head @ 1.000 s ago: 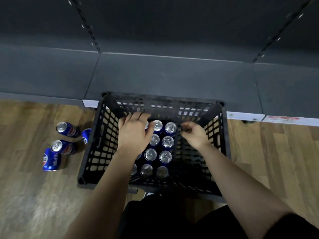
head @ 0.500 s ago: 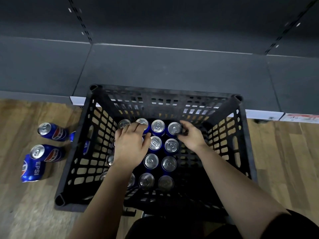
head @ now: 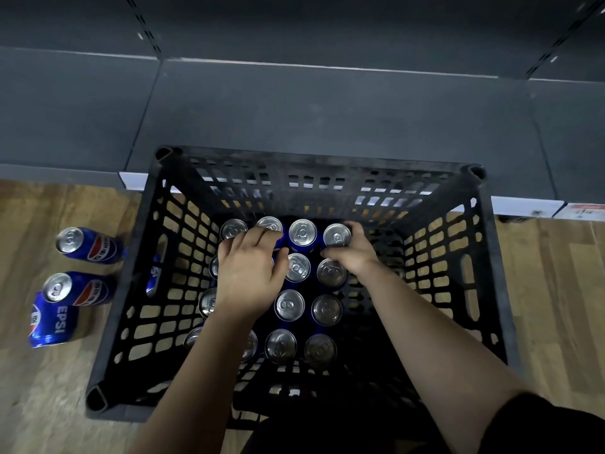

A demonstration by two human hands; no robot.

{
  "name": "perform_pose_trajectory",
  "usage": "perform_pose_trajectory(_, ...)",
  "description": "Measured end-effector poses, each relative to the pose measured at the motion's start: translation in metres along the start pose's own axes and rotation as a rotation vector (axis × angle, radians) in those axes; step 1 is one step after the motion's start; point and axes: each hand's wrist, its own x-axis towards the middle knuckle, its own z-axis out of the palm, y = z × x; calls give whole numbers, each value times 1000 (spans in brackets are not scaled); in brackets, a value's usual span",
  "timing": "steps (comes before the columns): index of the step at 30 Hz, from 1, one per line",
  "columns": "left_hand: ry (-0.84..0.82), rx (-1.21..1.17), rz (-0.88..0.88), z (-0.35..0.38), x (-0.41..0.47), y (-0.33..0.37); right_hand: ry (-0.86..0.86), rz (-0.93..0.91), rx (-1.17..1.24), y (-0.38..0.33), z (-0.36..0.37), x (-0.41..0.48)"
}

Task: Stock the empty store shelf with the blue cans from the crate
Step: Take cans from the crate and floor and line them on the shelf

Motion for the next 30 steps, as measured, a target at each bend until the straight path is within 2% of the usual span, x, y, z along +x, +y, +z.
perform_pose_trajectory(6, -32, 7, -7, 5, 3, -6, 61, -107, -52, 6, 0, -3)
perform_pose_trajectory(15, -28, -7, 1, 8, 4, -6, 98, -107, -41, 3, -1, -5)
perform_pose_trajectory(21, -45, 16, -7, 1, 2, -5, 224, -142, -63, -6, -8, -9)
perform_pose_trajectory(26, -45, 22, -7, -36, -7, 14, 261, -149, -39, -36, -32, -34)
perform_pose_trajectory(30, -65, 12, -17, -96, -20, 42, 220, -171, -47, -76, -60, -85)
